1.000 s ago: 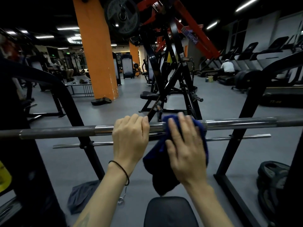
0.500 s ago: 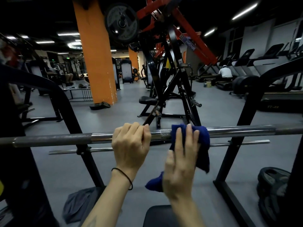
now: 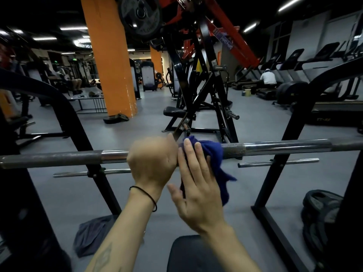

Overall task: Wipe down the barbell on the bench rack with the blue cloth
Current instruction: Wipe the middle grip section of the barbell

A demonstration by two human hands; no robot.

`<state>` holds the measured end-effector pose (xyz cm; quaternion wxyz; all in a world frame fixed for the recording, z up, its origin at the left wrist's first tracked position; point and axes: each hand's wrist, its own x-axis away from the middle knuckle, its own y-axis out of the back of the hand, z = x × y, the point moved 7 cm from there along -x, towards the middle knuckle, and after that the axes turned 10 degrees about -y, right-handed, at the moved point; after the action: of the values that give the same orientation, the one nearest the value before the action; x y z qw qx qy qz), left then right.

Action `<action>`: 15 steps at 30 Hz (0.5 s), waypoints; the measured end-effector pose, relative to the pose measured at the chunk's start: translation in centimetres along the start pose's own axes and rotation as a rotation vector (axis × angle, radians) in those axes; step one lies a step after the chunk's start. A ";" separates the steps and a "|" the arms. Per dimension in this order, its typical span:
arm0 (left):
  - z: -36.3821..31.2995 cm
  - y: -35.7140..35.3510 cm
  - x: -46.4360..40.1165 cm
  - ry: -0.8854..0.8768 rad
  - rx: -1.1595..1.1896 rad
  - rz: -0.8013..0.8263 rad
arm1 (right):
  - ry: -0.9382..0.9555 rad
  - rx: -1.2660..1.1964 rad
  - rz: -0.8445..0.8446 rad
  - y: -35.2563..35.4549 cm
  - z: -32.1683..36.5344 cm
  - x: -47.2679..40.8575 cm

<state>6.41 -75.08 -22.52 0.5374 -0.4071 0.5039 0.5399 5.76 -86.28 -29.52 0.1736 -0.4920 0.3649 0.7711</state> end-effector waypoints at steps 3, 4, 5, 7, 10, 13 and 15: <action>0.1 -0.1 -0.3 0.025 -0.023 0.053 | 0.022 0.161 -0.069 2.0 -3.8 -0.3; 0.1 -0.2 -0.4 0.036 -0.033 0.077 | -0.051 0.168 -0.119 2.9 -5.3 -0.5; 0.2 -0.3 -0.5 0.041 -0.043 0.104 | -0.135 0.141 -0.166 3.5 -6.1 -0.6; 0.4 -0.7 -0.7 0.034 -0.055 0.177 | -0.292 0.023 -0.231 3.4 -5.5 -0.8; 0.5 -1.6 -1.2 0.049 -0.044 0.337 | -0.315 -0.129 -0.159 1.3 -1.9 -1.3; 0.4 -1.4 -1.0 0.045 -0.037 0.358 | -0.019 0.016 -0.018 0.9 -0.9 -0.6; 0.1 -0.9 -0.8 0.035 -0.025 0.276 | 0.012 0.145 -0.062 2.3 -3.8 -0.6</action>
<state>7.44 -75.17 -21.81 0.4441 -0.3499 0.5575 0.6079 6.96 -90.55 -28.99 0.2304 -0.4938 0.4052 0.7340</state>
